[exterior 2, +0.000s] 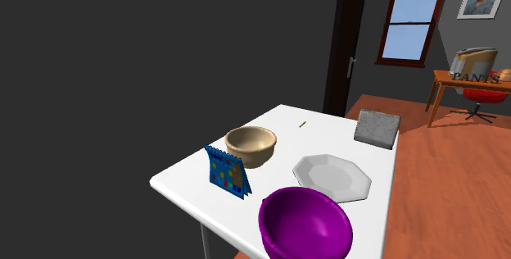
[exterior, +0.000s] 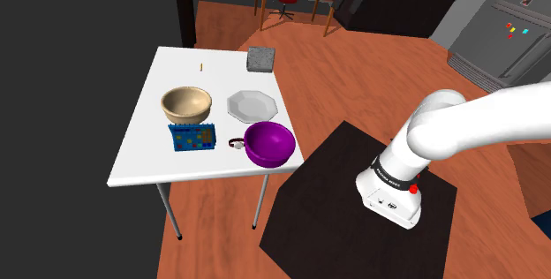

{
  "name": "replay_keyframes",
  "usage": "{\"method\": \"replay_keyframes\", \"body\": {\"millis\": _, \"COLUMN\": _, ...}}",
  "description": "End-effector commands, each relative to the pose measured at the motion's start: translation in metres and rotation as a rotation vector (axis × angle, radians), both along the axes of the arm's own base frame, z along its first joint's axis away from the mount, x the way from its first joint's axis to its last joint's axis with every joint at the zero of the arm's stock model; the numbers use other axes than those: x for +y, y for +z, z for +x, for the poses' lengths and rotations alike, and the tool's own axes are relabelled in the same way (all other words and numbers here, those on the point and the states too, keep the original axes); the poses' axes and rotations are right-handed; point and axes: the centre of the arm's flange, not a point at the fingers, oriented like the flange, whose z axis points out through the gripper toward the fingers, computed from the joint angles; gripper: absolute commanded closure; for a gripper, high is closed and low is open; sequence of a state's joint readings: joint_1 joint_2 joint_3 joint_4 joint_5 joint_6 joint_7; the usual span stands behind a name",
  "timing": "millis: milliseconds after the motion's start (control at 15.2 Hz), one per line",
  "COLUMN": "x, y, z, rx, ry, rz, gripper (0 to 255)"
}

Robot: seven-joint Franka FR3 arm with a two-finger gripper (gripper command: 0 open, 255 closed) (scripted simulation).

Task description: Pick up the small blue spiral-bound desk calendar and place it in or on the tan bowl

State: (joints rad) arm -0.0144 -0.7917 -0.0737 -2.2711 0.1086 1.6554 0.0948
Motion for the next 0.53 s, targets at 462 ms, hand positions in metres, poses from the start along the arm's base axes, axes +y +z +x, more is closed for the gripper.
{"method": "replay_keyframes", "body": {"millis": 462, "x": 0.049, "y": -0.052, "z": 0.065, "rx": 0.001, "ry": 0.167, "rz": -0.058, "gripper": 0}}
